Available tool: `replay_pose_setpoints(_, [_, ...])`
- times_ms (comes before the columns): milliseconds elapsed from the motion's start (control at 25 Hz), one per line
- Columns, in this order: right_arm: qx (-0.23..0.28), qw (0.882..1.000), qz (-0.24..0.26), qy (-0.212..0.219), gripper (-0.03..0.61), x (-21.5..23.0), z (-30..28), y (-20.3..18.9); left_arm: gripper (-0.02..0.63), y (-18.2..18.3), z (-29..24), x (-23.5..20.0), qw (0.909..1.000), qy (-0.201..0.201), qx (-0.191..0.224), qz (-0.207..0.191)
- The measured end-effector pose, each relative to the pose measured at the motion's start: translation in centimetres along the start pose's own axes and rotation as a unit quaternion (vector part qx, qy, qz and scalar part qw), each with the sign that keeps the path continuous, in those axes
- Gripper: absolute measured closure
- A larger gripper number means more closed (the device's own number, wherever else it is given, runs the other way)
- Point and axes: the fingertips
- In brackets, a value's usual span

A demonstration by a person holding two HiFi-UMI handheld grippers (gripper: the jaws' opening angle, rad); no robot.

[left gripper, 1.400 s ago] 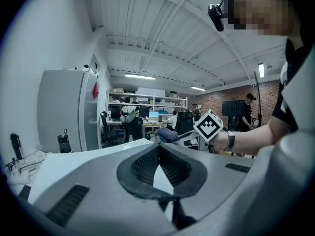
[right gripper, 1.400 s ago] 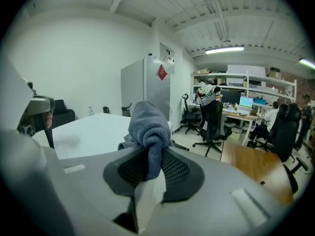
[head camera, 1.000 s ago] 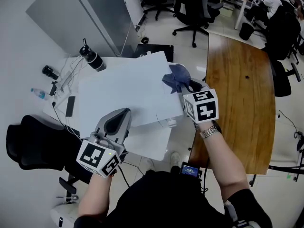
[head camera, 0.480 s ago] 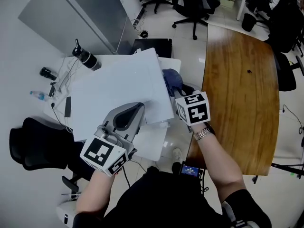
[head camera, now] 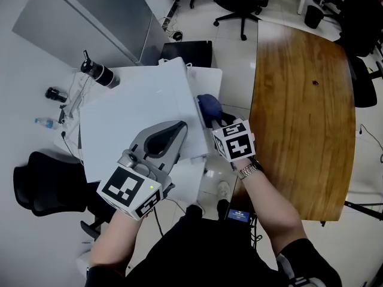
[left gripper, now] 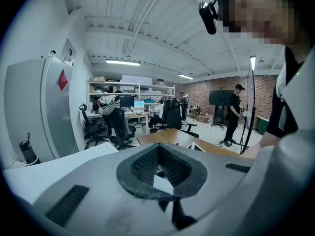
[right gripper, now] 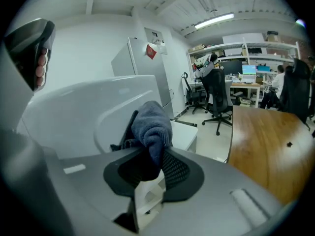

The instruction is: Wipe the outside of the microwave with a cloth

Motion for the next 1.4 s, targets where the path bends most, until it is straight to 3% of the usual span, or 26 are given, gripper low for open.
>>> replay_pose_setpoints(840, [-0.081, 0.996, -0.021, 0.005, 0.505, 2.1, -4.6, -7.1, 0.609, -1.0, -0.5, -1.2, 0.9993, 0.029, -0.025, 0.005])
replay_pose_setpoints(1200, [-0.102, 0.995, -0.019, -0.013, 0.505, 2.6, -3.7, -9.0, 0.609, -1.2, 0.8, -1.0, 0.9993, 0.031, -0.011, 0.015])
replay_pose_setpoints(1400, [-0.088, 0.995, -0.017, -0.037, 0.505, 2.6, -1.2, -8.1, 0.609, -0.9, 2.6, -0.9, 0.9993, 0.029, 0.008, 0.022])
Point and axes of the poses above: the fingertips, and each gripper's own axes: z backward along the fingers, x to its right, y out of its top, and after that the axes turned 1 degree about -z, right-handed
